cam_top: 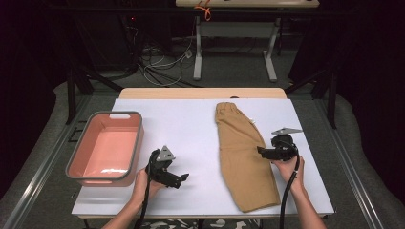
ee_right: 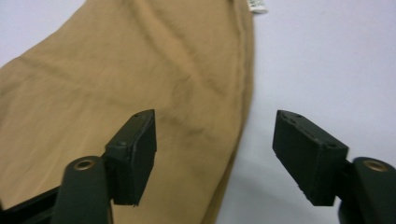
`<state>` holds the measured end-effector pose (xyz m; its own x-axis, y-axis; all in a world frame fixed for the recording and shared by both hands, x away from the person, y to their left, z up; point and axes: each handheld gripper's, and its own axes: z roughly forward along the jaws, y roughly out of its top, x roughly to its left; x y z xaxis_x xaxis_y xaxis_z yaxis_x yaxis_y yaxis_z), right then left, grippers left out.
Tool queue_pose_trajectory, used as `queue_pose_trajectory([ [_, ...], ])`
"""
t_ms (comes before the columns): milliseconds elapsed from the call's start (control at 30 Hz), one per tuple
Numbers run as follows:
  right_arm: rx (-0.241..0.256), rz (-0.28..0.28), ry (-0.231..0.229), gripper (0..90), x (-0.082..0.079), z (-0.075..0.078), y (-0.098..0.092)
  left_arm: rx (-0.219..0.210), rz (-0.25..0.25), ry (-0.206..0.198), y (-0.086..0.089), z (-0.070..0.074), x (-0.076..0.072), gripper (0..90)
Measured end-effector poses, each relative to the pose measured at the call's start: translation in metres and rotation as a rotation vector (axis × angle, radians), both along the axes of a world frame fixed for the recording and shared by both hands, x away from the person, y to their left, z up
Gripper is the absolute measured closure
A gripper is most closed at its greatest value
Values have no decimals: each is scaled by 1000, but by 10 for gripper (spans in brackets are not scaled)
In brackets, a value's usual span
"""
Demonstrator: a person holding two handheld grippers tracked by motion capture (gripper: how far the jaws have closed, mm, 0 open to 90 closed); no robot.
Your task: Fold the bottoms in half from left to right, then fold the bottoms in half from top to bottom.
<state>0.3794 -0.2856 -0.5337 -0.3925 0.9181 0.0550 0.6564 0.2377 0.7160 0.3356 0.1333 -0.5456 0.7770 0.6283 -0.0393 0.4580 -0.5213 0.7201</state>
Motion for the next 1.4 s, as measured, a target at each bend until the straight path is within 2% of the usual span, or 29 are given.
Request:
queue_pose_trajectory([
  [167,20,37,12,197,-11,2,1,-13,10,10,0,0,-1,0],
  [233,30,53,14,164,-14,2,1,-5,3,3,0,1,0,0],
  [500,50,80,23,98,-27,-2,-3,-2,-6,-7,-2,0,1,0],
  [800,63,96,15,56,-37,0,-3,-5,-14,10,-4,-1,1,0],
  [833,51,95,11,54,-38,0,-4,-8,-12,13,-4,-2,1,0],
  [1067,57,94,9,29,-38,-2,-4,4,-17,12,-5,-2,1,0],
  [1100,58,95,9,25,-38,-2,-4,-3,-15,22,-6,-3,1,0],
  [1133,64,94,9,23,-38,-2,-4,4,-21,11,-6,-3,2,0],
  [1200,56,90,14,19,-38,-2,-3,-7,-15,28,-7,-5,1,0],
  [1267,52,88,11,13,-37,-2,-4,8,-21,17,-7,-5,3,0],
  [1400,50,85,16,10,-36,-4,-4,-5,-16,27,-11,-6,3,0],
])
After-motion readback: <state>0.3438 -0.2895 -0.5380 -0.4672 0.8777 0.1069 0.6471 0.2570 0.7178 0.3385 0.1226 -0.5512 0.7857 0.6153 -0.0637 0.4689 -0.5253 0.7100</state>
